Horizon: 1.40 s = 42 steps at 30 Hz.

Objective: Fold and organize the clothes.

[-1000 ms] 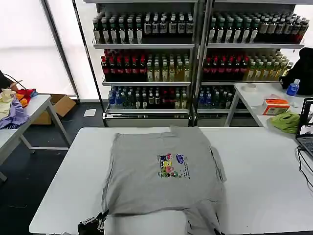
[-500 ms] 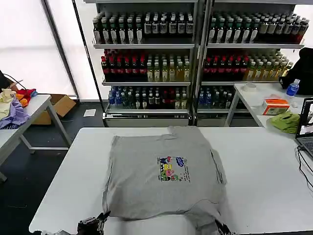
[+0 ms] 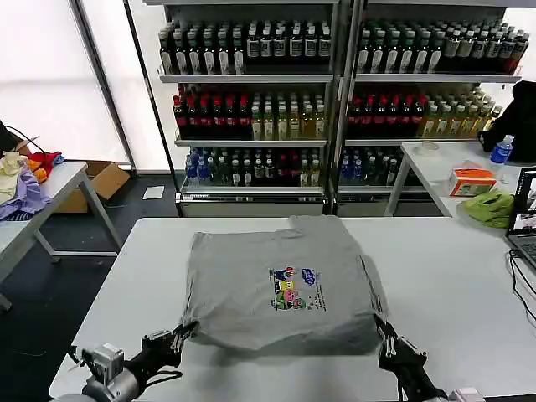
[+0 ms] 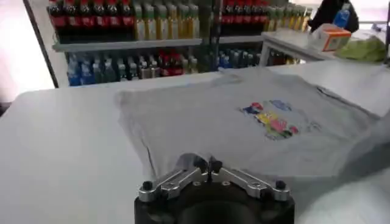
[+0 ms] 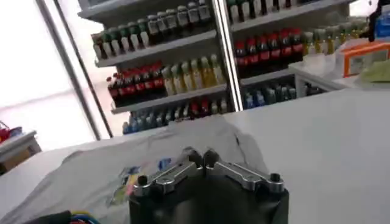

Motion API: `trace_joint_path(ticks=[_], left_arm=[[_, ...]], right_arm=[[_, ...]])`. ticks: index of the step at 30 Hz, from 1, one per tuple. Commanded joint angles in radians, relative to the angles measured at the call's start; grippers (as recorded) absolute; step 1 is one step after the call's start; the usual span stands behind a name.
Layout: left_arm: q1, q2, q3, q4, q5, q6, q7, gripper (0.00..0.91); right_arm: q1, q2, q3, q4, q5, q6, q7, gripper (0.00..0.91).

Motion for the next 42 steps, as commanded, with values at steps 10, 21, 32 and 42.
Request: trace_joint_path(ticks=[10,21,32,42], left_arm=[[-0.324,0.006,0.134,0.270,-0.111,0.004,-0.014,0.030],[-0.343,-0.040,0.137,0.327,-0.032,0.003,-0.004,0.907],[-0.188,-0.060,0.034,0.213,-0.002,0.002,-0.037,0.907],[-0.048,-0.131,0.074,0.136,0.186,-0.006,-0.030,0.907]], right_arm=[[0.440,-0.019,-0.189,-0.352,0.000,-0.051,0.062,0.000],[0.529,-0.012,-0.271,-0.436,-0.068,-0.161,0.012,0.907],[0.454,-0.039,-0.145,-0.334,-0.067,-0.214,0.030,0.907],[0.169,-0.017,-0.023,-0.124,-0.223,-0.296,0.088,0.907]])
